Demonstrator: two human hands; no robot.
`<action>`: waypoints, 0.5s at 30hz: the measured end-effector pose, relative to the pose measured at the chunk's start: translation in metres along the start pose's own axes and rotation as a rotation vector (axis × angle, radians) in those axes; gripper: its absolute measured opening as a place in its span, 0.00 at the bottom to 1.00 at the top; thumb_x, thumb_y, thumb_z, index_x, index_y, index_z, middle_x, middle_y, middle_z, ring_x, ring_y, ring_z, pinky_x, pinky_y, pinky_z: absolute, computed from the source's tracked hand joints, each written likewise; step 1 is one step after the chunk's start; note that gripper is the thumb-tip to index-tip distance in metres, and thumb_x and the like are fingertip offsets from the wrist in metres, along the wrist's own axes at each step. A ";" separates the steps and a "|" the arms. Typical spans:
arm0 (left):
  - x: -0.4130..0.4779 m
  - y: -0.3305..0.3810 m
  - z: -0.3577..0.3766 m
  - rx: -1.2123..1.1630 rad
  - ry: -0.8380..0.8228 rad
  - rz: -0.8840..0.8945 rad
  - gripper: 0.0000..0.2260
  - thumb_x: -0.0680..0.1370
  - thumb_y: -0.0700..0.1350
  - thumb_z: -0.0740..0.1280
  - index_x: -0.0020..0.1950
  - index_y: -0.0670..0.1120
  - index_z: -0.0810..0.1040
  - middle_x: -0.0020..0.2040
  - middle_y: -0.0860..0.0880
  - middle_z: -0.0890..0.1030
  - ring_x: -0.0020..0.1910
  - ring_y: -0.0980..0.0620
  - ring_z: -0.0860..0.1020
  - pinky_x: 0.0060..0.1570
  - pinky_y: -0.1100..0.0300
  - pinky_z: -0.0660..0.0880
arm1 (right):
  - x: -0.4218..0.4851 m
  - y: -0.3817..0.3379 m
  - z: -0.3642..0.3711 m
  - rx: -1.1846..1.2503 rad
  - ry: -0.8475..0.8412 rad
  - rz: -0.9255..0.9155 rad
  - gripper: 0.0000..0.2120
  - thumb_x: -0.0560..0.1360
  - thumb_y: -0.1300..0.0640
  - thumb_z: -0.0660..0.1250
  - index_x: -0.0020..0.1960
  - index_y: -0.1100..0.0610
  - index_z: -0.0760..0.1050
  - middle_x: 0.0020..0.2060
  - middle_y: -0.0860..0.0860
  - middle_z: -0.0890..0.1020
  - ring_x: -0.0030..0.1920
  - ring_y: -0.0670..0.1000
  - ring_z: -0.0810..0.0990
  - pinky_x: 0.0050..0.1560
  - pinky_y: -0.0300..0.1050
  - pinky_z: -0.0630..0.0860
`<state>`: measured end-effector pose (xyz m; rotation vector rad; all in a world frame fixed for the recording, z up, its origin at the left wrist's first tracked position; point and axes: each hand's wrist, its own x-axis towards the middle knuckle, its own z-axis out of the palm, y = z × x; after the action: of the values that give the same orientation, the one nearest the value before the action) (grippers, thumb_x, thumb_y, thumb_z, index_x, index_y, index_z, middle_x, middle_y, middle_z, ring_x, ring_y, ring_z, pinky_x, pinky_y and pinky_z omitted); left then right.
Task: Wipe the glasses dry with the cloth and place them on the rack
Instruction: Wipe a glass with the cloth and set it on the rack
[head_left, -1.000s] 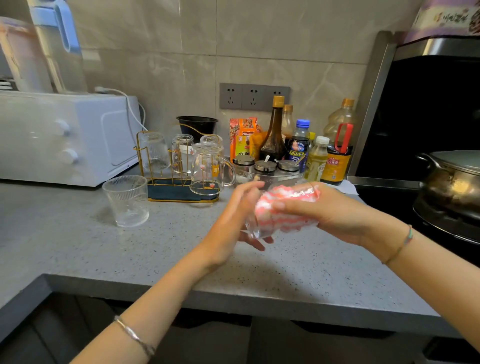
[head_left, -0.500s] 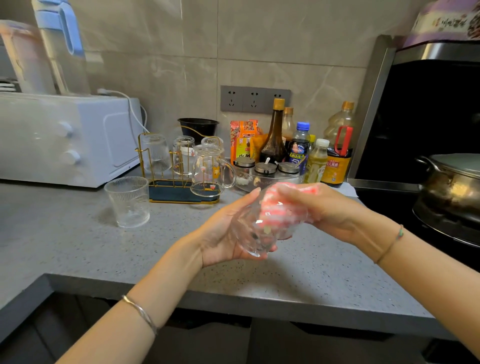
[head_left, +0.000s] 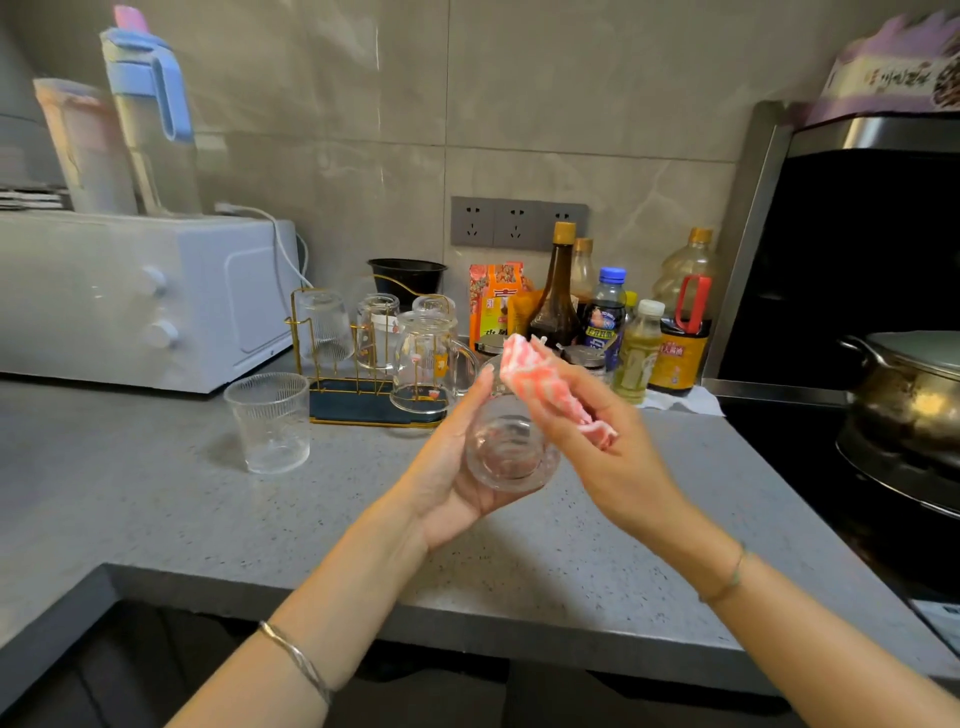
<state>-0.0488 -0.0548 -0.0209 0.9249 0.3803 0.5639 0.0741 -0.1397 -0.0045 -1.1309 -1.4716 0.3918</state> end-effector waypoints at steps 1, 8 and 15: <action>0.000 0.000 0.000 -0.009 0.001 0.012 0.22 0.75 0.61 0.66 0.50 0.44 0.86 0.53 0.41 0.83 0.49 0.46 0.81 0.56 0.50 0.76 | 0.001 -0.001 0.001 0.057 0.009 -0.005 0.18 0.75 0.53 0.63 0.64 0.55 0.76 0.62 0.42 0.78 0.61 0.39 0.76 0.59 0.41 0.77; -0.003 0.005 0.013 -0.299 0.097 0.017 0.23 0.73 0.60 0.69 0.51 0.39 0.81 0.44 0.39 0.84 0.38 0.45 0.83 0.37 0.55 0.82 | -0.011 -0.003 0.021 0.084 0.254 -0.252 0.14 0.77 0.58 0.61 0.62 0.57 0.77 0.60 0.44 0.80 0.61 0.40 0.77 0.58 0.36 0.75; -0.007 0.011 0.021 -0.365 -0.007 -0.057 0.28 0.71 0.62 0.68 0.51 0.35 0.81 0.48 0.38 0.84 0.45 0.42 0.83 0.48 0.50 0.79 | -0.005 0.027 0.012 -0.722 0.045 -0.727 0.23 0.78 0.58 0.63 0.72 0.59 0.64 0.71 0.54 0.68 0.75 0.52 0.63 0.74 0.51 0.60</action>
<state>-0.0464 -0.0676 0.0007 0.5630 0.2840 0.5558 0.0735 -0.1268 -0.0316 -1.0259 -1.9193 -0.7154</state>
